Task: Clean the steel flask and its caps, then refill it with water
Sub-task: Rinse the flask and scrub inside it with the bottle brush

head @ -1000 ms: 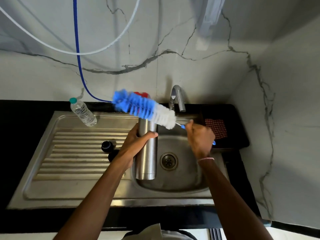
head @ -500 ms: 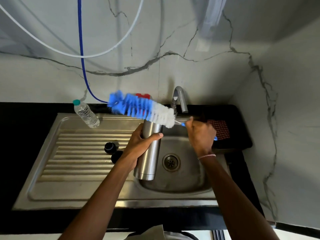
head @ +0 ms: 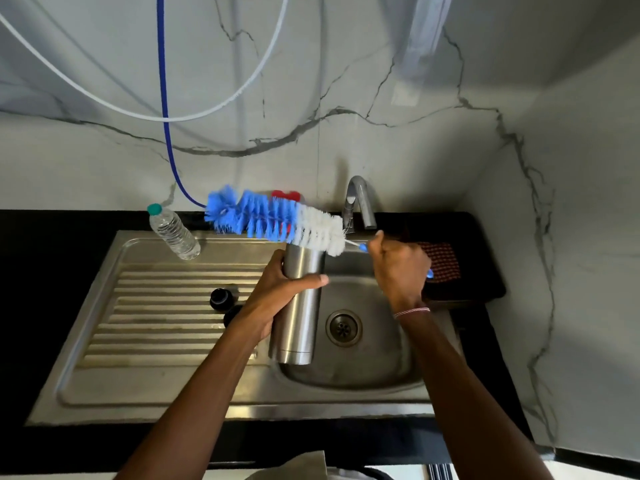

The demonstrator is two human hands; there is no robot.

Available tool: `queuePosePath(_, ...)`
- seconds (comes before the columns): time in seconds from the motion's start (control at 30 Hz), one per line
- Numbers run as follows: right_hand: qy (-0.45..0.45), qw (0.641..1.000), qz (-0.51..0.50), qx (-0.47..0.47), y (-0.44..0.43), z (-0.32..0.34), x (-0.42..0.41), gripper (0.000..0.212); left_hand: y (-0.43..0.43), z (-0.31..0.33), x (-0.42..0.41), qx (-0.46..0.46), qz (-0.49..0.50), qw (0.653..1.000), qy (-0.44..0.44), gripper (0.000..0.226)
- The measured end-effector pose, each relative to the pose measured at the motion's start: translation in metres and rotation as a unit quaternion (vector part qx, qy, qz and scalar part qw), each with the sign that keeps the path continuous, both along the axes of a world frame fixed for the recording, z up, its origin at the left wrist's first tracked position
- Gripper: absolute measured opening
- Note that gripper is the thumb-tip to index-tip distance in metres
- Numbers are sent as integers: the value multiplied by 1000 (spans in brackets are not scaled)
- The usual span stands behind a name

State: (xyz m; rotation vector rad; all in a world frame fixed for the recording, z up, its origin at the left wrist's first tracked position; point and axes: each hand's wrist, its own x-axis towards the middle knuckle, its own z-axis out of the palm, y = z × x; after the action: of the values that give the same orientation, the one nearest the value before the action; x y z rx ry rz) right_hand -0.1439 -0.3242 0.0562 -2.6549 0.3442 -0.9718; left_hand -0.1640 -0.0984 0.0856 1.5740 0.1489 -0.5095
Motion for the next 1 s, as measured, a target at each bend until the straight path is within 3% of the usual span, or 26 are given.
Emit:
queuePosePath(0.2,15,998,-50,-33,-44,-23,-31,48,22,-2,3,-36,59,997,24,69)
queuePosePath(0.4,-22,1000,-19,-9,-3,-1,-2,53,-2,-1,1,2,2,1000,-19,40)
queuePosePath(0.5,1,1000,-13,-22,-11,-3,-3,52,-1,-2,3,10,13,1000,-20,33)
queuePosePath(0.6,13,996,-37,-80,-47,-14,-24,46,13,-3,2,12,70,997,9,34)
queuePosePath(0.7,10,997,-40,-68,-54,-16,-26,49,15,-3,0,15,67,998,11,36)
queuePosePath(0.83,-19,998,-18,-52,-14,-1,0,54,-5,1,0,60,1,998,-11,67)
queuePosePath(1.0,-9,996,-25,-86,-36,2,2,52,3,0,0,42,64,997,-1,64)
